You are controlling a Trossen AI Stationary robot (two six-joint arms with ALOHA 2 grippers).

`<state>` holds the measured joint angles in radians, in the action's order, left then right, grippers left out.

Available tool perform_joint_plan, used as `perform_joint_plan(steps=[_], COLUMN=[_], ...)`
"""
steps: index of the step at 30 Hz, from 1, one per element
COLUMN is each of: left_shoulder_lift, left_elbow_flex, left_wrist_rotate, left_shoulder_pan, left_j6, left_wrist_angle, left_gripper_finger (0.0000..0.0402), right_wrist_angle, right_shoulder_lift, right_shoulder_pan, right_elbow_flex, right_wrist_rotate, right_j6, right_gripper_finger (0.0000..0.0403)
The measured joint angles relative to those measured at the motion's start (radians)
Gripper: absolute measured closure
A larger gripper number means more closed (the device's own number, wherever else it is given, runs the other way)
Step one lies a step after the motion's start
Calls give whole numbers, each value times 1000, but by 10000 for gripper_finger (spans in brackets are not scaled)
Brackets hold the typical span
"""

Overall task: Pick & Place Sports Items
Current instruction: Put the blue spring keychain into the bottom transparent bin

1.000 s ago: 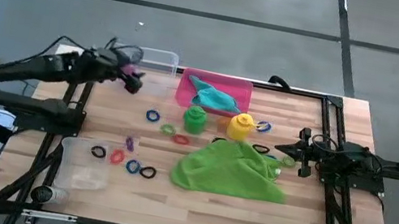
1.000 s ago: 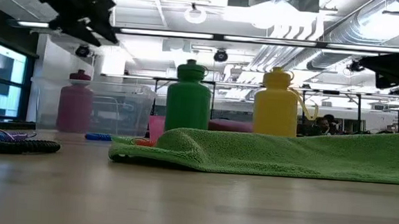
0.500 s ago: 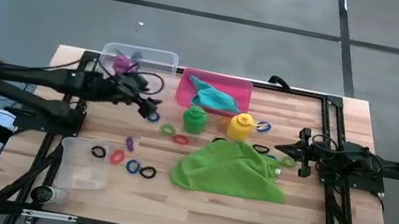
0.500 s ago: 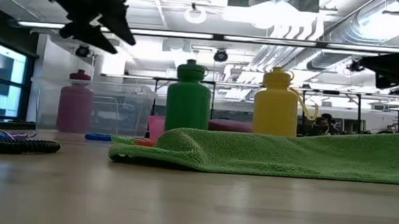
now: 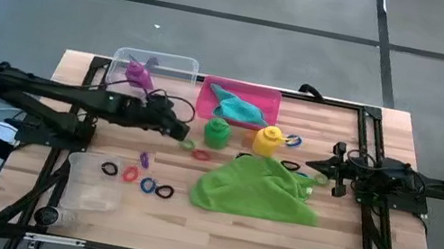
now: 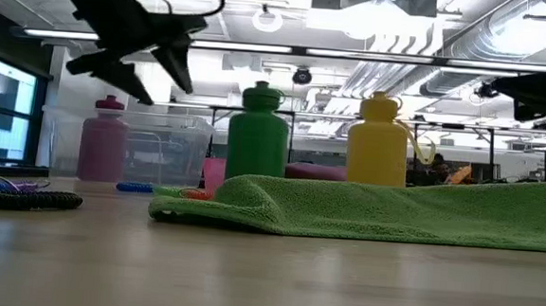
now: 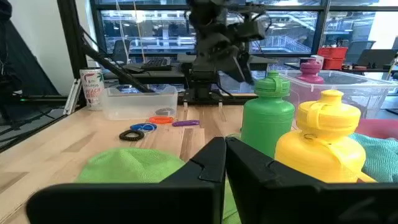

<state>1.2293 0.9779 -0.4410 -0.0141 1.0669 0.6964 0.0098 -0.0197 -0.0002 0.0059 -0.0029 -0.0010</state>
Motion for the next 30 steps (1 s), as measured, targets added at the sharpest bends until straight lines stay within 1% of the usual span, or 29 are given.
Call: perform_joint_plan(steps=[3,10,14,18,21,26,30], left_shoulder_lift=[15,31,32,32,32,35,71], left_elbow_flex=[0,0,-11,-64,-112,-175,-190], left_wrist_rotate=[0,-19,-43,-40,-40,-38,-38], left_shoulder_pan=[1,1,-3,-11,-11,-19,-24], left_j6=[64,143,163,193,202,206,206], left_wrist_angle=[59,170,214,205,160,69,46], left_gripper_finger=[105,105,118,139,149,152,152], right_wrist_angle=[0,0,0,0,0,0,0], right_shoulder_lift=[0,0,0,0,0,0,0], right_shoulder_pan=[0,0,0,0,0,0,0], right_elbow_flex=[0,0,0,0,0,0,0], right_wrist_rotate=[0,0,0,0,0,0,0], right_j6=[0,0,0,0,0,0,0], right_gripper_finger=[402,402,403,403,403,403,403])
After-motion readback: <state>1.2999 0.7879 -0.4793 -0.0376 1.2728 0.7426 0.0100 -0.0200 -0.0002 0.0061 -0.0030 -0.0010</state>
